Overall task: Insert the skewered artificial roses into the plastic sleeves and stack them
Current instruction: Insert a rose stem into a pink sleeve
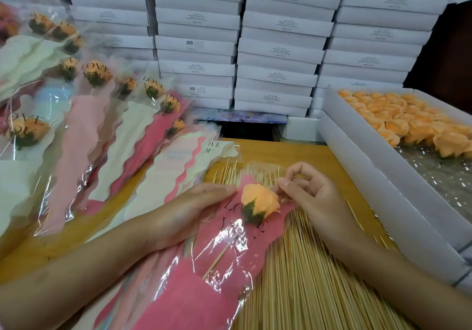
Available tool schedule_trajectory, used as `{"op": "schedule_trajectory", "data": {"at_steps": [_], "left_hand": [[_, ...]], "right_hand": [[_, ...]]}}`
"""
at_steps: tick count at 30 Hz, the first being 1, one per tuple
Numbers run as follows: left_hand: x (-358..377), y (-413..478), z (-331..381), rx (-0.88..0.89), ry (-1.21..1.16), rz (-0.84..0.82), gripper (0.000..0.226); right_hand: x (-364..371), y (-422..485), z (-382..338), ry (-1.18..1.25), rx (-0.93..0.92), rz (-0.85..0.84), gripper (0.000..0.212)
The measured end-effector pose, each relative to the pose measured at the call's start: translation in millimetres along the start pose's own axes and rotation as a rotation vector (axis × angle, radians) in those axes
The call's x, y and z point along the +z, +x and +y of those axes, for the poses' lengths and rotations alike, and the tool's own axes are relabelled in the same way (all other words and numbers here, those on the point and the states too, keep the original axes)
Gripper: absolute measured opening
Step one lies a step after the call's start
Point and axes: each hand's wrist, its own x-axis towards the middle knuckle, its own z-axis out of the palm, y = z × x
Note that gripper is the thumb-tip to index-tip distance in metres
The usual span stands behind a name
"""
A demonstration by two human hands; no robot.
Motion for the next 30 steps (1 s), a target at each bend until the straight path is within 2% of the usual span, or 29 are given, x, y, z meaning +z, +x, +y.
{"op": "schedule_trajectory", "data": {"at_steps": [5,10,14,18,20,23,30], "left_hand": [[-2.8,2.6,-4.4,-0.015,-0.032,-0.051,0.048],[-2.7,4.6,-6.1,-0.046,-0.117,-0.083,0.042],[-1.8,3.9,-6.7,-0.05,-0.18,-0.095,0.038],[-0.8,3.7,-5.1,-0.045,-0.156,-0.092,0.048],[0.9,2.9,-4.6,-0.035,-0.153,-0.101,0.045],[1.9,1.7,-3.9,-0.029,-0.157,-0.105,0.029],[1.4,2.1,-3.5,-0.026,-0.147,-0.103,0.026]], "right_hand": [[1.0,-0.9,-2.9,-0.028,0.013,-0.05,0.011],[2.9,-2.1,-5.7,0.022,0.016,-0.085,0.008],[4.2,-3.5,-10.3,-0.002,0.02,-0.095,0.032],[3.3,-4.8,-8.6,-0.021,0.056,-0.138,0.036],[3.3,-4.6,-8.5,-0.019,0.055,-0.168,0.037],[3.9,-4.5,-9.2,-0.018,0.043,-0.191,0.027],[5.1,-5.8,-9.0,-0.043,0.032,-0.21,0.014]]}}
